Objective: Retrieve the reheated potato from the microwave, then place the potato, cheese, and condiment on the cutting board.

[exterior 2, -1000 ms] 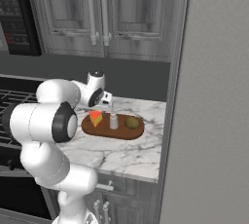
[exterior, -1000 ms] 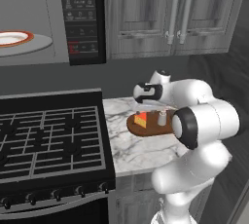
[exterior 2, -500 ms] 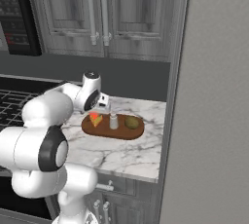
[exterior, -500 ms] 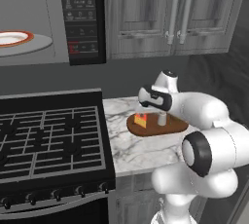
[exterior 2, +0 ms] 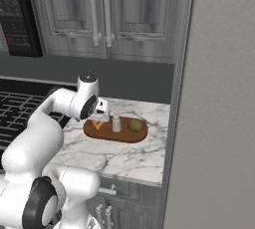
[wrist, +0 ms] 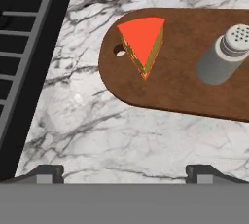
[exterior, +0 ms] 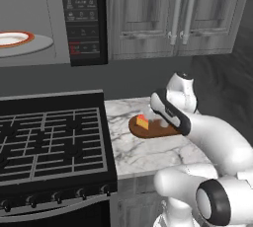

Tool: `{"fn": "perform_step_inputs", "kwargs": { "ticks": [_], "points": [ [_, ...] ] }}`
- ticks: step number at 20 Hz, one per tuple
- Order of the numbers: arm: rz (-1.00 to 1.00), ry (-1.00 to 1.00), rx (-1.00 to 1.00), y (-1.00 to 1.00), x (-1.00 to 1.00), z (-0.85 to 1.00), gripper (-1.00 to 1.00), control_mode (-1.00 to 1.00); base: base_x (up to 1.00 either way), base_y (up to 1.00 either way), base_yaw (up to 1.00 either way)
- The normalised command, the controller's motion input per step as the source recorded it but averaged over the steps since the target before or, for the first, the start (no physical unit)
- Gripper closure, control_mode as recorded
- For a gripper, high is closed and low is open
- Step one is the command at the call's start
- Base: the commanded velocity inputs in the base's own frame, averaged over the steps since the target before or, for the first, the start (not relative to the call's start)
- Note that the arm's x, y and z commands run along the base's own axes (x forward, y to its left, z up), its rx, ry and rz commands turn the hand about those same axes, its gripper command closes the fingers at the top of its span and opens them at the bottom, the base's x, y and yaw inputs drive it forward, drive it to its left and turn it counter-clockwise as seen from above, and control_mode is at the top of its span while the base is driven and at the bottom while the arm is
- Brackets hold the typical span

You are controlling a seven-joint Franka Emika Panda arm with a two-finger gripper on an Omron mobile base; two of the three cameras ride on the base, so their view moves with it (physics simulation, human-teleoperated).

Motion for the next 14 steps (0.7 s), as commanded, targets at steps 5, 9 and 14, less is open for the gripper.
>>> {"fn": "perform_step_inputs", "kwargs": {
  "ticks": [5, 9, 14],
  "points": [
    [-0.02, -0.02, 0.00, -0.04, -0.78, 0.20, -1.00, -1.00, 0.00, 0.00, 0.00],
    [-0.05, -0.06, 0.00, 0.00, -0.79, 0.19, -1.00, -1.00, 0.00, 0.00, 0.00],
    [-0.07, -0.09, 0.00, 0.00, -0.72, 0.27, -1.00, -1.00, 0.00, 0.00, 0.00]
  ]
}}
